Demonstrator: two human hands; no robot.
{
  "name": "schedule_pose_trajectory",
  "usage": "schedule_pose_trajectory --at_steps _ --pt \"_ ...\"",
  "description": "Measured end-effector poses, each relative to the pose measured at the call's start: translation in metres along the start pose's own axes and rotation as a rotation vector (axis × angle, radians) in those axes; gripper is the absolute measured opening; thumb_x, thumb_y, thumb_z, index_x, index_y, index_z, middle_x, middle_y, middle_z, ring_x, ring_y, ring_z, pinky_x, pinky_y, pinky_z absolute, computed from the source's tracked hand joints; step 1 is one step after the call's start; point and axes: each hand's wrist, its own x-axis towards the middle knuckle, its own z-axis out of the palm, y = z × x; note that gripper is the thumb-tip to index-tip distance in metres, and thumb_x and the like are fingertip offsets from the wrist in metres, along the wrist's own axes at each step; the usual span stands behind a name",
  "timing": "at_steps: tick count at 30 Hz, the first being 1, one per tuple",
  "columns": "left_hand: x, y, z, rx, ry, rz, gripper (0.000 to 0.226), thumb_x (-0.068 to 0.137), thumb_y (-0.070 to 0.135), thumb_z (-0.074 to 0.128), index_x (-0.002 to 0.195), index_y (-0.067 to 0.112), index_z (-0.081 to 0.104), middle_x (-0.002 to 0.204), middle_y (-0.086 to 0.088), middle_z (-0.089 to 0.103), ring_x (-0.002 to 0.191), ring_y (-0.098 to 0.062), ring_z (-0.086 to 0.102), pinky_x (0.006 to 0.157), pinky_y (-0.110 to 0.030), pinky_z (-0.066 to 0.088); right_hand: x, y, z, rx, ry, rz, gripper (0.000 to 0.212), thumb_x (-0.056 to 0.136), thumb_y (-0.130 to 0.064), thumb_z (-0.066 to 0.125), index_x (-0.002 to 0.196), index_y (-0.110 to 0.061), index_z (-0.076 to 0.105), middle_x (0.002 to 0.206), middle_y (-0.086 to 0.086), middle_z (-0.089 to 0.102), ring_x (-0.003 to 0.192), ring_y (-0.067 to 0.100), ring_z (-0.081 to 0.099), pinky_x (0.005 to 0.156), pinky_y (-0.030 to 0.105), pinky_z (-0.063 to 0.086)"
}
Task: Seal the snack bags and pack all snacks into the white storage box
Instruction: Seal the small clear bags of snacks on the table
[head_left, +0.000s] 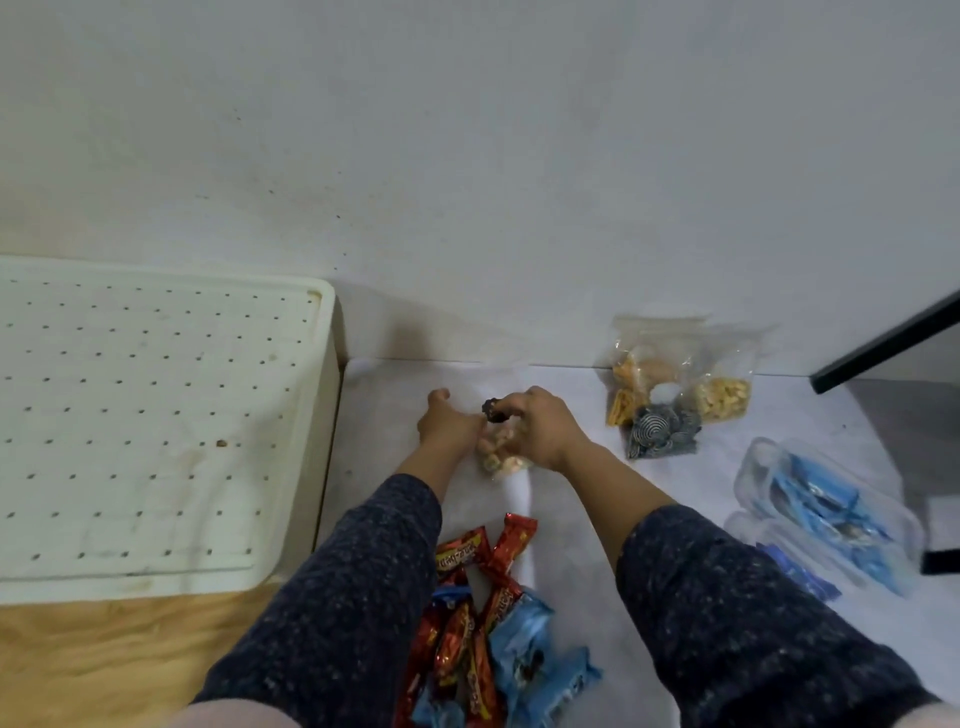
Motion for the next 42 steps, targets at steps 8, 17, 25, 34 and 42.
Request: schedule_pose_trajectory --at_steps 8,17,25,34,42 --pt "-0.024 0.005 0.014 0.063 0.008 0.178 0.020 0.093 0.017 0.052 0.111 0.018 0.061 0.113 -0.002 0.062 0.099 -0.019 0.058 0.076 -0.025 0.049 -0.030 0.035 -0.022 0.177 0.183 0.096 0.030 0.079 -0.019 0.072 0.108 -0.016 0.063 0.099 0.005 0.048 0.086 0.018 0.050 0.080 0.024 0.041" --pt "-0.093 0.043 0.016 -0.061 -0.051 0.365 0.024 0.090 0.011 0.049 0.089 0.031 0.061 0.091 0.000 0.062 0.084 -0.018 0.059 0.075 -0.030 0.048 -0.075 0.033 -0.093 0.966 0.471 0.131 0.024 0.079 -0.007 0.071 0.085 -0.021 0.053 0.081 0.002 0.063 0.075 0.016 0.061 0.075 0.032 0.049" --pt "-0.154 0.077 0.044 -0.404 0.033 0.562 0.008 0.096 0.022 0.053 0.099 0.020 0.060 0.087 0.007 0.063 0.080 -0.006 0.062 0.069 -0.029 0.045 -0.134 0.045 -0.133 1.065 0.508 -0.052 0.007 0.090 -0.010 0.058 0.088 -0.016 0.060 0.079 -0.002 0.068 0.070 0.012 0.061 0.066 0.027 0.047" --pt "-0.185 0.098 0.073 -0.474 0.003 0.606 0.013 0.096 0.026 0.052 0.086 0.027 0.060 0.091 0.012 0.067 0.088 -0.006 0.063 0.077 -0.037 0.047 -0.155 0.070 -0.166 0.899 0.524 -0.147 0.015 0.090 -0.007 0.057 0.081 -0.018 0.060 0.087 0.004 0.065 0.073 0.012 0.055 0.065 0.019 0.045" --pt "-0.195 0.108 0.083 -0.422 0.009 0.659 0.013 0.094 0.024 0.056 0.082 0.026 0.059 0.086 0.009 0.066 0.089 -0.004 0.064 0.071 -0.035 0.046 -0.156 0.078 -0.172 0.699 0.555 -0.113 0.014 0.095 -0.008 0.047 0.087 -0.013 0.058 0.091 0.005 0.060 0.084 0.018 0.052 0.076 0.026 0.040"
